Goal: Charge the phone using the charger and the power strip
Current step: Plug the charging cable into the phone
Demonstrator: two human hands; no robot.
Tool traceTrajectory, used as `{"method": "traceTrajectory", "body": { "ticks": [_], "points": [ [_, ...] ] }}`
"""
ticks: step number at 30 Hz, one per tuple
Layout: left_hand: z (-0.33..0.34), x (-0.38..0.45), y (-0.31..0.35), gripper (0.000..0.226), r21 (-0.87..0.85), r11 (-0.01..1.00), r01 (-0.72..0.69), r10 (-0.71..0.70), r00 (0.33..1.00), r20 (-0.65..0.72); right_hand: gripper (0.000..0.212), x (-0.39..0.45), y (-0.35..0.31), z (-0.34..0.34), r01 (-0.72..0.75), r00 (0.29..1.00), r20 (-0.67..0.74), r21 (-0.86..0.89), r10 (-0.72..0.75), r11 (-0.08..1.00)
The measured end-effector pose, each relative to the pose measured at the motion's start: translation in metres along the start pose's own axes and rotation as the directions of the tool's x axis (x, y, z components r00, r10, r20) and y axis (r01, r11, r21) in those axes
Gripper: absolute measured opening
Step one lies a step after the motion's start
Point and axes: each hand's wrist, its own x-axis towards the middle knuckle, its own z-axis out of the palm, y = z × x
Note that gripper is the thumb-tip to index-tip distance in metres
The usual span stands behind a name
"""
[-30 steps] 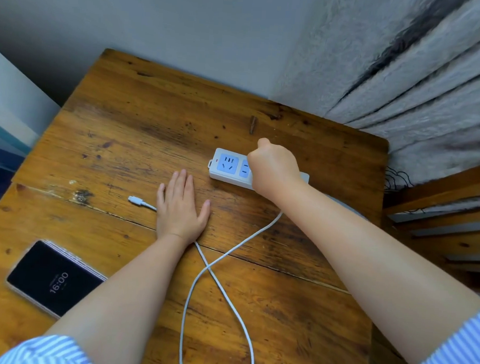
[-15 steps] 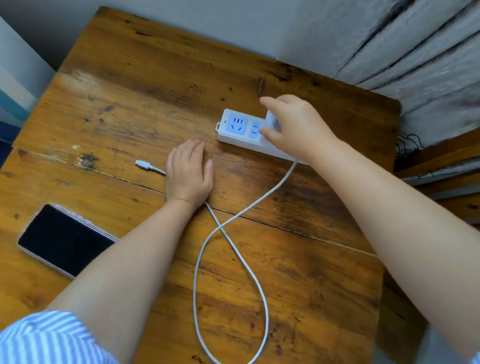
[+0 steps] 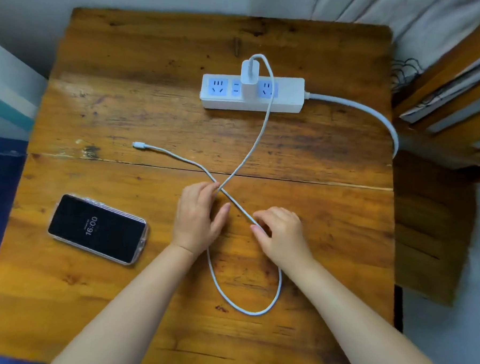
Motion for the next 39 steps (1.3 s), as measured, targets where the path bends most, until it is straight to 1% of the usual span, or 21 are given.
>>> {"method": "traceTrajectory", "body": {
  "ticks": [2, 4, 5, 7, 9, 10, 12, 13, 16, 17, 18, 20, 22, 24, 26, 28, 32, 35, 36, 37, 39],
  "points": [
    [0.001, -0.005, 0.004, 0.034, 0.022, 0.999, 0.025, -0.026, 0.999, 0.045, 0.014, 0.0, 0.004, -0.002, 0.017, 0.999, -0.037, 0.002, -0.017, 1.0],
    [0.001, -0.005, 0.007, 0.02, 0.05, 0.996, 0.077, -0.08, 0.995, 0.059, 0.013, 0.0, 0.012, -0.011, -0.054, 0.993, -0.105, 0.041, 0.058, 0.998],
    [0.001, -0.003, 0.007, 0.018, 0.063, 0.992, 0.112, -0.116, 0.991, 0.065, 0.015, 0.002, 0.018, -0.017, -0.098, 0.983, -0.152, 0.042, 0.103, 0.994],
    [0.002, -0.002, 0.015, 0.021, 0.095, 0.987, 0.128, -0.135, 0.988, 0.074, 0.021, -0.005, 0.033, -0.033, -0.192, 0.96, -0.207, -0.001, 0.188, 0.981],
    [0.0, 0.002, 0.018, 0.024, 0.123, 0.985, 0.119, -0.126, 0.991, 0.051, 0.022, -0.011, 0.045, -0.047, -0.271, 0.951, -0.175, -0.067, 0.256, 0.96],
    [0.001, 0.005, 0.02, 0.026, 0.139, 0.984, 0.112, -0.118, 0.993, 0.031, 0.019, -0.013, 0.05, -0.054, -0.301, 0.948, -0.147, -0.131, 0.281, 0.945],
    [0.008, 0.004, 0.03, 0.031, 0.151, 0.982, 0.113, -0.116, 0.993, 0.016, 0.011, -0.031, 0.063, -0.068, -0.361, 0.932, -0.114, -0.257, 0.343, 0.896],
    [0.01, 0.005, 0.032, 0.033, 0.157, 0.98, 0.12, -0.125, 0.992, 0.018, 0.011, -0.036, 0.068, -0.073, -0.395, 0.919, -0.117, -0.289, 0.377, 0.872],
    [0.022, 0.004, 0.042, 0.036, 0.138, 0.98, 0.145, -0.148, 0.989, 0.014, 0.014, -0.051, 0.077, -0.086, -0.518, 0.853, -0.155, -0.367, 0.498, 0.773],
    [0.025, 0.004, 0.044, 0.036, 0.128, 0.978, 0.162, -0.165, 0.986, 0.013, 0.02, -0.052, 0.076, -0.088, -0.545, 0.836, -0.177, -0.382, 0.519, 0.747],
    [0.028, 0.004, 0.046, 0.035, 0.119, 0.977, 0.177, -0.18, 0.984, 0.01, 0.029, -0.052, 0.074, -0.088, -0.547, 0.835, -0.195, -0.393, 0.515, 0.739],
    [0.031, 0.003, 0.048, 0.034, 0.101, 0.974, 0.201, -0.201, 0.98, -0.005, 0.041, -0.044, 0.067, -0.084, -0.467, 0.884, -0.211, -0.393, 0.417, 0.792],
    [0.031, 0.003, 0.049, 0.033, 0.082, 0.973, 0.215, -0.215, 0.976, -0.006, 0.038, -0.024, 0.055, -0.074, -0.328, 0.943, -0.18, -0.354, 0.28, 0.876],
    [0.03, 0.003, 0.048, 0.031, 0.067, 0.973, 0.22, -0.22, 0.975, 0.002, 0.034, 0.005, 0.043, -0.059, -0.177, 0.983, -0.096, -0.314, 0.154, 0.933],
    [0.027, 0.003, 0.048, 0.029, 0.042, 0.967, 0.251, -0.252, 0.968, 0.011, 0.037, 0.034, 0.034, -0.045, -0.059, 0.998, 0.005, -0.329, 0.064, 0.942],
    [0.024, 0.003, 0.047, 0.027, 0.014, 0.953, 0.301, -0.301, 0.953, 0.024, 0.035, 0.055, 0.028, -0.037, -0.002, 0.998, 0.055, -0.375, 0.024, 0.927],
    [0.018, 0.0, 0.041, 0.026, -0.05, 0.919, 0.392, -0.388, 0.919, 0.076, 0.024, 0.065, 0.024, -0.042, -0.017, 0.998, 0.047, -0.444, 0.043, 0.896],
    [0.01, -0.004, 0.037, 0.031, -0.163, 0.879, 0.448, -0.431, 0.893, 0.131, 0.021, 0.047, 0.023, -0.054, -0.15, 0.982, 0.027, -0.496, 0.188, 0.855],
    [0.005, -0.008, 0.034, 0.032, -0.177, 0.877, 0.448, -0.426, 0.893, 0.147, 0.021, 0.037, 0.024, -0.057, -0.192, 0.972, 0.022, -0.506, 0.235, 0.841],
    [-0.001, -0.013, 0.03, 0.034, -0.174, 0.883, 0.436, -0.412, 0.897, 0.16, 0.023, 0.027, 0.023, -0.058, -0.202, 0.968, 0.025, -0.512, 0.249, 0.835],
    [-0.014, -0.027, 0.019, 0.037, -0.136, 0.912, 0.386, -0.36, 0.915, 0.18, 0.031, 0.009, 0.022, -0.055, -0.151, 0.98, 0.041, -0.486, 0.194, 0.861]
  ]
}}
